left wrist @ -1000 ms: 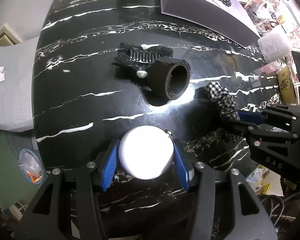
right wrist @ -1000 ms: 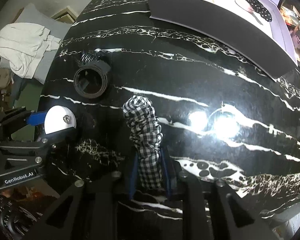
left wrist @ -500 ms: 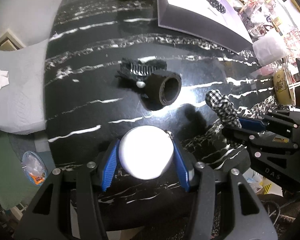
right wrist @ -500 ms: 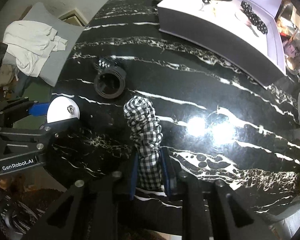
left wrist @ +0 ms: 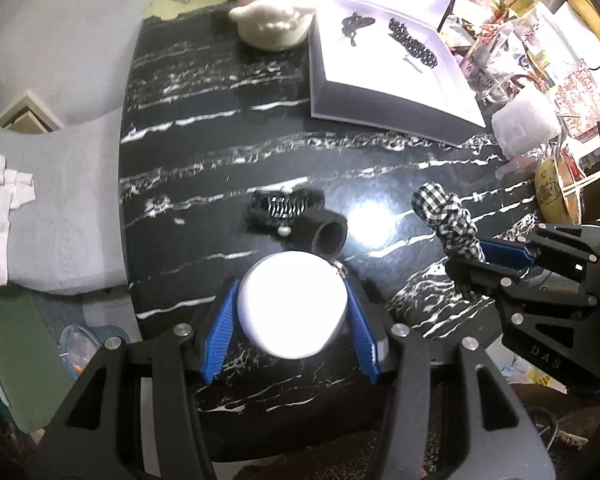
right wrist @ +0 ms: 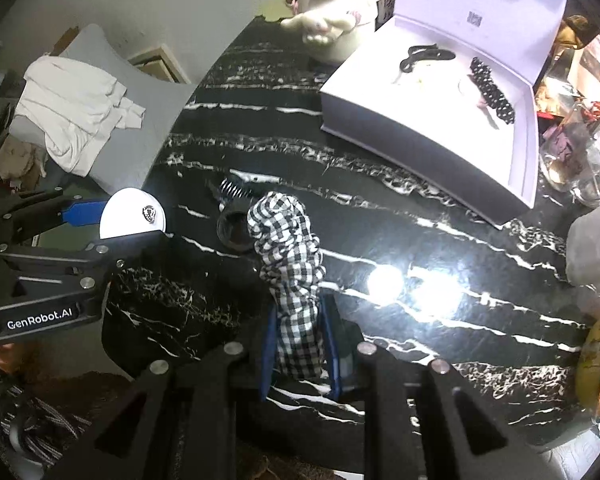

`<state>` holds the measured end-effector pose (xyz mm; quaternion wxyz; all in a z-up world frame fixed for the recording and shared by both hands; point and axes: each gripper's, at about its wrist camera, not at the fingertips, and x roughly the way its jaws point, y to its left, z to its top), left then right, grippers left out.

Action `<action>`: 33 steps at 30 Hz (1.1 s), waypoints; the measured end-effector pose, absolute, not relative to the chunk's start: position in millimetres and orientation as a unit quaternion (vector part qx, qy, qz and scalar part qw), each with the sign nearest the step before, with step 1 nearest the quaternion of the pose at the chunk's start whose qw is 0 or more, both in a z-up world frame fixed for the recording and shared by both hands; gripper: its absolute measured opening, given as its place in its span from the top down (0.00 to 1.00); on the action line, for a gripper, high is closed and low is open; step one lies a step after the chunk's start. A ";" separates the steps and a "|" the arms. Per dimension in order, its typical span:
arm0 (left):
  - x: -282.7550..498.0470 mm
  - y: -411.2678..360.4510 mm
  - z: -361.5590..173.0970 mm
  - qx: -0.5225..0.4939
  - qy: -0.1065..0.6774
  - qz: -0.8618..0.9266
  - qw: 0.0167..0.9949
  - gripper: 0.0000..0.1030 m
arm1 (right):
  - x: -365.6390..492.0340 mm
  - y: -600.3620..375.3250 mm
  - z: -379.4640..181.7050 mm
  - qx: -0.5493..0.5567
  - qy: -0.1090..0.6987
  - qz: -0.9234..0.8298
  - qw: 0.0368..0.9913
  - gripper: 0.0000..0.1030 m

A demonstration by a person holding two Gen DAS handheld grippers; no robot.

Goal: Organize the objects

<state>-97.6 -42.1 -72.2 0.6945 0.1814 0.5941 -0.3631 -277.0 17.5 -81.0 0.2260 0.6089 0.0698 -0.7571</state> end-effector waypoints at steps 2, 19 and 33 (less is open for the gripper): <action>-97.5 -46.6 -67.7 0.184 0.589 -0.368 0.695 0.51 | -278.2 22.1 -76.3 0.606 0.066 -0.761 0.223 0.80; -112.7 -101.9 -58.2 0.216 0.572 -0.420 0.671 0.51 | -283.5 71.4 -66.8 0.601 0.034 -0.780 0.172 0.80; -138.4 -153.6 -63.0 0.240 0.567 -0.466 0.635 0.51 | -286.0 119.4 -71.4 0.611 0.007 -0.781 0.130 0.80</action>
